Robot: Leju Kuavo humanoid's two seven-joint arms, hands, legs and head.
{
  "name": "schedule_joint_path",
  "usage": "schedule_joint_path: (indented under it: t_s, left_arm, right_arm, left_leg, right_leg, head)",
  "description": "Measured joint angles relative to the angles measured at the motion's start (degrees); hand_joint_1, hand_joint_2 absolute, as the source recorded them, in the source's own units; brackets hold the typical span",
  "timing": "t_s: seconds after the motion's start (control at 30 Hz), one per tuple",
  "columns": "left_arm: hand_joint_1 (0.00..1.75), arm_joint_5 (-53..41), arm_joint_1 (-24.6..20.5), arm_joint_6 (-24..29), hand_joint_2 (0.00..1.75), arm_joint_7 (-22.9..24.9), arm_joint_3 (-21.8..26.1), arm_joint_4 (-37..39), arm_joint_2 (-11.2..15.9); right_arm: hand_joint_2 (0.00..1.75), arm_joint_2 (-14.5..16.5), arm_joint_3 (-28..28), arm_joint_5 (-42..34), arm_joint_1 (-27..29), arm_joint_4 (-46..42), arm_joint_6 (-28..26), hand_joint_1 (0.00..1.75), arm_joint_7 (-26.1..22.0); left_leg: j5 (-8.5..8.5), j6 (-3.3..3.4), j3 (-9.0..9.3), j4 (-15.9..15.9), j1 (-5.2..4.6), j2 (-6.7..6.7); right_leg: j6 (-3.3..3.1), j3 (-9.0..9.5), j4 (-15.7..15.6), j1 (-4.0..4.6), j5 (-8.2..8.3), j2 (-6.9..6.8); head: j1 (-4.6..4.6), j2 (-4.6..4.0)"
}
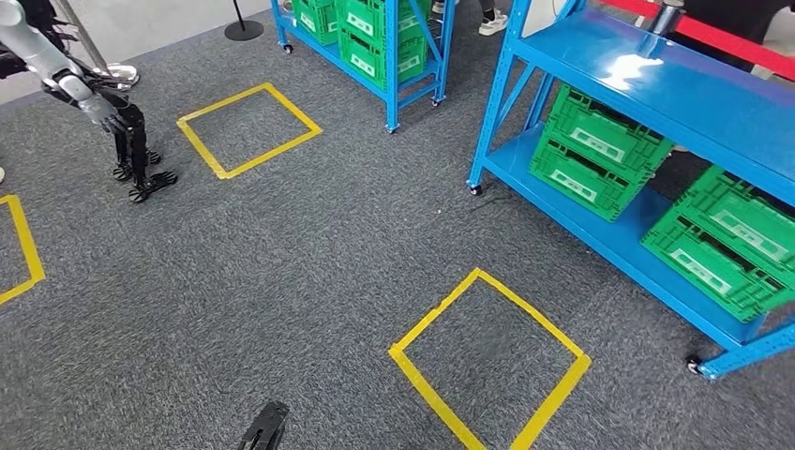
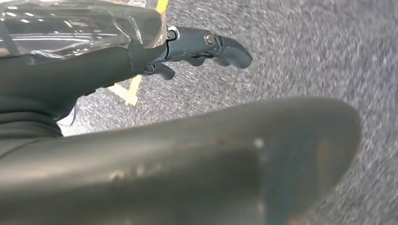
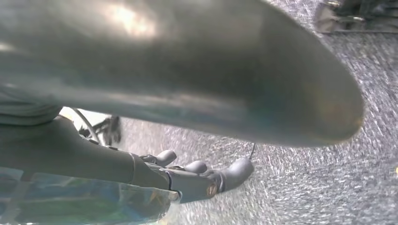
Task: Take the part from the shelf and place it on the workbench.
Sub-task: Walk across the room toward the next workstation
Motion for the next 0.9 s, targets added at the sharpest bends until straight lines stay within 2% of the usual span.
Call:
schedule_joint_path:
  t_s: [0.07, 0.1, 0.13, 0.17, 0.2, 0.23, 0.27, 0.3, 0.37, 0.4, 0.43, 0.5, 0.53, 0.57, 0.6, 0.63, 0.67, 0.73, 0.77, 0.8, 0.87, 0.9]
  left_arm:
    - [0.0, -0.11, 0.24, -0.04, 0.0, 0.08, 0.04, 0.0, -0.04]
    - [0.0, -0.17, 0.31, -0.06, 0.0, 0.1, 0.05, 0.0, -0.09]
    - [0.0, -0.25, 0.34, -0.05, 0.0, 0.12, 0.07, 0.0, -0.15]
    - [0.0, -0.35, 0.35, -0.05, 0.0, 0.14, 0.09, 0.0, -0.21]
    - [0.0, -0.49, 0.35, -0.05, 0.0, 0.16, 0.14, 0.0, -0.26]
    - [0.0, -0.63, 0.36, -0.04, 0.0, 0.19, 0.2, 0.0, -0.28]
    - [0.0, -0.74, 0.36, -0.03, 0.0, 0.21, 0.27, 0.0, -0.29]
    - [0.0, -0.81, 0.36, -0.01, 0.0, 0.24, 0.32, -0.01, -0.3]
    - [0.0, -0.85, 0.34, 0.02, 0.0, 0.28, 0.38, -0.08, -0.34]
    - [0.0, -0.85, 0.32, 0.02, 0.0, 0.29, 0.39, -0.16, -0.35]
    - [0.0, -0.86, 0.32, 0.03, 0.0, 0.29, 0.41, -0.23, -0.34]
    - [0.0, -0.87, 0.47, 0.04, 0.0, 0.29, 0.44, -0.31, -0.3]
    - [0.0, -0.87, 0.62, 0.05, 0.0, 0.29, 0.44, -0.31, -0.29]
    - [0.0, -0.87, 0.77, 0.04, 0.0, 0.29, 0.44, -0.31, -0.28]
    - [0.0, -0.89, 0.86, 0.04, 0.0, 0.3, 0.46, -0.31, -0.28]
    - [0.0, -0.91, 0.9, 0.04, 0.0, 0.31, 0.5, -0.31, -0.28]
    - [0.0, -0.95, 0.9, 0.04, 0.0, 0.31, 0.59, -0.31, -0.28]
    - [0.0, -1.15, 0.86, 0.05, 0.0, 0.29, 0.89, -0.31, -0.13]
    - [0.0, -1.28, 0.87, 0.07, 0.0, 0.29, 1.04, -0.31, -0.03]
    - [0.0, -1.39, 0.88, 0.07, 0.0, 0.29, 1.16, -0.31, 0.05]
    - [0.0, -1.49, 0.83, 0.08, 0.0, 0.29, 1.29, -0.38, 0.06]
    - [0.0, -1.5, 0.75, 0.08, 0.0, 0.29, 1.33, -0.43, 0.02]
  right_arm:
    - [0.0, -0.04, -0.05, 0.1, -0.12, 0.02, -0.01, 0.0, 0.0]
    - [0.0, -0.04, -0.07, 0.2, -0.05, 0.03, -0.01, 0.0, 0.0]
    - [0.0, -0.07, -0.1, 0.37, 0.06, 0.03, 0.01, 0.0, 0.0]
    - [0.0, -0.1, -0.15, 0.6, 0.14, 0.04, 0.03, 0.0, 0.0]
    - [0.0, -0.13, -0.21, 0.83, 0.12, 0.04, 0.07, 0.0, 0.0]
    - [0.0, -0.14, -0.28, 1.0, 0.07, 0.03, 0.13, 0.0, 0.0]
    - [0.0, -0.13, -0.33, 1.09, 0.03, 0.03, 0.18, 0.0, 0.0]
    - [0.0, -0.11, -0.37, 1.13, 0.02, 0.02, 0.22, 0.0, 0.0]
    - [0.0, -0.1, -0.41, 1.15, 0.24, 0.02, 0.27, 0.0, 0.0]
    - [0.0, -0.06, -0.42, 1.15, 0.35, 0.02, 0.28, 0.0, 0.0]
    - [0.0, -0.02, -0.43, 1.15, 0.4, 0.02, 0.3, 0.0, 0.0]
    - [0.0, 0.05, -0.43, 1.15, 0.26, 0.02, 0.32, 0.0, 0.0]
    - [0.0, 0.05, -0.43, 1.16, 0.18, 0.02, 0.32, 0.0, 0.0]
    - [0.0, 0.05, -0.43, 1.21, 0.14, 0.02, 0.33, 0.0, 0.0]
    - [0.0, 0.05, -0.44, 1.27, 0.18, 0.02, 0.34, 0.0, 0.0]
    - [0.0, 0.05, -0.47, 1.36, 0.24, 0.02, 0.39, 0.0, 0.01]
    - [0.0, 0.08, -0.52, 1.48, 0.29, 0.02, 0.43, 0.0, 0.01]
    - [0.0, 0.27, -0.68, 1.72, 0.27, 0.02, 0.51, 0.0, 0.01]
    - [0.0, 0.39, -0.79, 1.83, 0.22, 0.02, 0.51, 0.0, 0.01]
    - [0.0, 0.48, -0.9, 1.9, 0.2, 0.02, 0.53, 0.0, 0.01]
    - [0.0, 0.57, -1.15, 1.96, 0.32, 0.04, 0.55, 0.0, 0.0]
    - [0.0, 0.6, -1.25, 1.96, 0.46, 0.05, 0.56, 0.0, 0.0]
  left_leg:
    - [0.09, -0.08, -0.31, 0.07, -0.1, 1.8]
    - [0.1, -0.14, -0.43, 0.13, -0.1, 2.63]
    - [0.07, -0.28, -0.5, 0.25, -0.05, 3.37]
    - [-0.02, -0.48, -0.55, 0.44, 0.01, 4.05]
    - [-0.19, -0.79, -0.63, 0.73, -0.02, 4.68]
    - [-0.41, -1.18, -0.7, 1.1, -0.1, 5.29]
    - [-0.56, -1.56, -0.75, 1.42, -0.2, 5.77]
    - [-0.62, -1.93, -0.78, 1.62, -0.29, 6.22]
    - [-0.67, -2.6, -0.76, 1.77, -0.11, 6.74]
    - [-1.15, -2.97, -0.91, 2.23, 0.09, 5.99]
    - [-2.3, -3.32, -1.45, 3.64, 0.29, 4.66]
    - [-6.22, -3.75, -4.04, 9.91, 0.53, 1.54]
    - [-8.2, -3.79, -5.84, 14.01, 0.55, 0.81]
    - [-9.39, -3.75, -7.34, 17.32, 0.55, 0.51]
    - [-9.45, -3.6, -8.03, 18.82, 0.53, 0.36]
    - [-8.35, -3.31, -7.6, 17.97, 0.49, 0.18]
    - [-6.36, -2.84, -6.09, 14.91, 0.42, -0.25]
    - [-2.81, -1.47, -2.05, 6.75, 0.24, -2.59]
    - [-2.01, -0.89, -0.75, 4.05, 0.08, -3.6]
    - [-1.84, -0.46, -0.15, 2.69, -0.08, -4.22]
    - [-1.57, -0.08, -0.03, 1.93, -0.34, -3.36]
    - [-1.09, -0.05, 0.18, 1.23, -0.25, -2.68]
  right_leg:
    - [0.38, -2.86, 6.76, -0.29, -2.61, -0.78]
    - [0.9, -2.94, 7.62, -0.49, -2.79, -0.95]
    - [1.61, -1.52, 5.64, -0.7, -1.99, -1.33]
    - [2.31, 0.94, 1.66, -0.91, -0.67, -2.08]
    - [2.66, 3.53, -2.73, -1.0, 0.4, -3.25]
    - [2.62, 5.64, -6.36, -0.99, 1.3, -4.13]
    - [2.18, 6.73, -8.29, -0.88, 1.69, -4.61]
    - [1.54, 6.94, -8.81, -0.71, 1.71, -4.61]
    - [0.49, 6.64, -8.73, -0.66, 2.03, -3.47]
    - [0.1, 6.52, -8.77, -0.75, 2.19, -2.95]
    - [-0.27, 6.44, -8.83, -0.87, 2.39, -2.39]
    - [-0.83, 6.22, -8.85, -0.87, 2.73, -1.2]
    - [-1.03, 6.07, -8.84, -0.73, 2.86, -0.53]
    - [-1.19, 5.93, -8.82, -0.54, 2.99, 0.2]
    - [-1.32, 5.83, -8.81, -0.33, 3.1, 0.95]
    - [-1.38, 5.77, -8.8, -0.12, 3.23, 1.73]
    - [-1.43, 5.74, -8.8, 0.07, 3.37, 2.53]
    - [-1.34, 5.63, -8.82, 0.21, 3.72, 3.96]
    - [-1.17, 5.45, -8.82, 0.1, 3.93, 4.58]
    - [-0.92, 5.23, -8.85, -0.09, 4.15, 5.15]
    - [-0.16, 4.71, -9.13, -0.25, 4.65, 6.26]
    - [0.06, 4.37, -8.99, -0.15, 4.7, 5.85]
  head:
    - [0.1, 0.0]
    - [0.11, 0.0]
    - [0.12, 0.0]
    - [0.13, 0.0]
    - [0.13, 0.0]
    - [0.12, 0.0]
    - [0.1, 0.0]
    - [0.07, 0.0]
    - [0.07, 0.0]
    - [0.01, 0.0]
    - [-0.05, 0.0]
    - [-0.2, 0.0]
    - [-0.2, 0.0]
    - [-0.2, 0.0]
    - [-0.18, 0.0]
    - [-0.18, 0.0]
    - [-0.17, 0.0]
    - [-0.09, 0.0]
    - [-0.07, 0.0]
    - [-0.12, 0.0]
    - [-0.26, 0.0]
    - [-0.3, 0.0]
